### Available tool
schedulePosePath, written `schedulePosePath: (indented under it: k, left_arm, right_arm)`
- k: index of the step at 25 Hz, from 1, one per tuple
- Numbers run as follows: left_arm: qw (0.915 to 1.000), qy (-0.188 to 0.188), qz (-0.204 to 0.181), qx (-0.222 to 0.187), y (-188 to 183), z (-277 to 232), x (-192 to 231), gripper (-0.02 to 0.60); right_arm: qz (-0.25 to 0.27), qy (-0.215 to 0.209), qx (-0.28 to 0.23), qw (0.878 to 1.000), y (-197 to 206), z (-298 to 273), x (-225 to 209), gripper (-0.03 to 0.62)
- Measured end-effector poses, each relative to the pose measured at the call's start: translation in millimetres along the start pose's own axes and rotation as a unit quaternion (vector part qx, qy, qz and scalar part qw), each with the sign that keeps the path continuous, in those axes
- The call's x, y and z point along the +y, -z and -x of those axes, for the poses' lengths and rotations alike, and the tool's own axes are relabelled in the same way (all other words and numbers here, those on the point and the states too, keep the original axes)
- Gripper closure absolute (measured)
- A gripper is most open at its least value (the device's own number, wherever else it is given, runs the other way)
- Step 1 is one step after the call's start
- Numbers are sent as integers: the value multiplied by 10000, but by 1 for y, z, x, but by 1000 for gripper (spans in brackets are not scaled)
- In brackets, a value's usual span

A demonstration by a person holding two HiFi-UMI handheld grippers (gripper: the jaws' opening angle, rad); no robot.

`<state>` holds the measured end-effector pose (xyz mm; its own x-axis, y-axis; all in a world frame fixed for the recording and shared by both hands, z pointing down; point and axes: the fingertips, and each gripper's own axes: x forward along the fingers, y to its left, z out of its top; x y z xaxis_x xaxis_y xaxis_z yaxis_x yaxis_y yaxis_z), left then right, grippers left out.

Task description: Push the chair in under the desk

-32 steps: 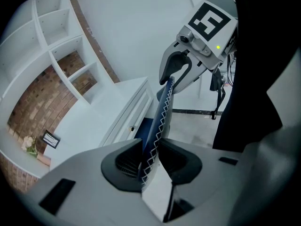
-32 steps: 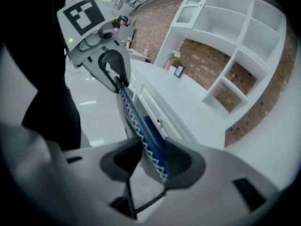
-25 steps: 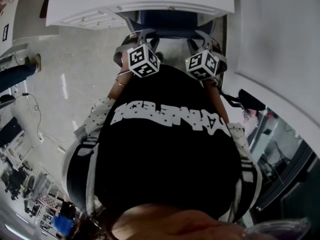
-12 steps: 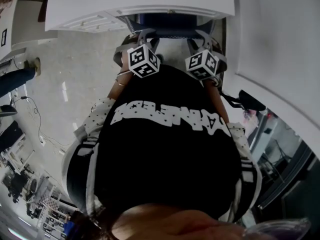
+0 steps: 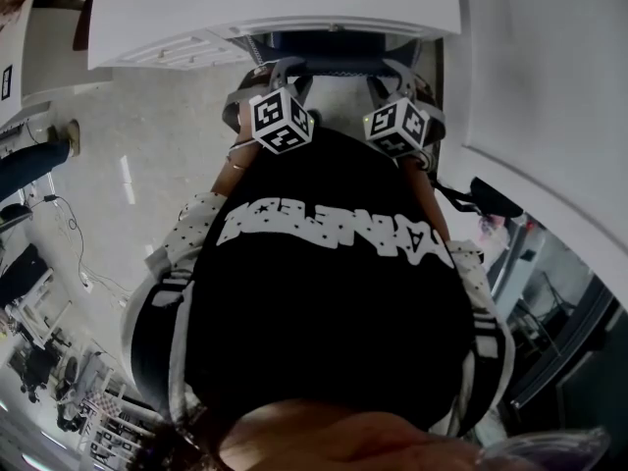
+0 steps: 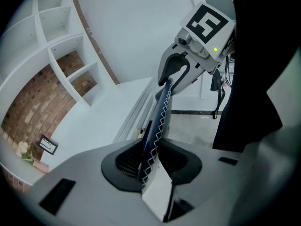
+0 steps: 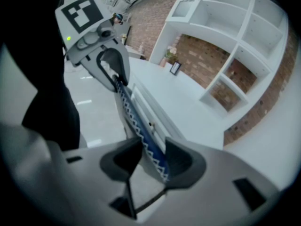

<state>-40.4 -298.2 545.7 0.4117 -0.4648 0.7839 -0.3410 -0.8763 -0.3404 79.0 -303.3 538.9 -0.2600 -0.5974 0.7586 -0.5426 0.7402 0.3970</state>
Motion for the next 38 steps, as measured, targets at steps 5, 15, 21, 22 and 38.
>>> schedulePosePath:
  k: [5, 15, 21, 22, 38]
  left_arm:
    - [10000, 12, -11, -37, 2, -3, 3, 448]
    - [9998, 124, -32, -126, 0, -8, 3, 448]
    - [9999, -16, 108, 12, 0, -5, 6, 446]
    - [9999, -47, 151, 33, 1, -7, 7, 446]
    - [9988, -166, 450, 87, 7, -14, 15, 431]
  right_arm:
    - [-23, 68, -16, 10000, 1, -8, 0, 430]
    - [-33, 122, 2, 9999, 5, -11, -4, 424]
    - [85, -75, -111, 9999, -1, -7, -5, 424]
    - [100, -124, -121, 9998, -1, -8, -5, 424]
    - [86, -449, -234, 9987, -2, -20, -6, 425]
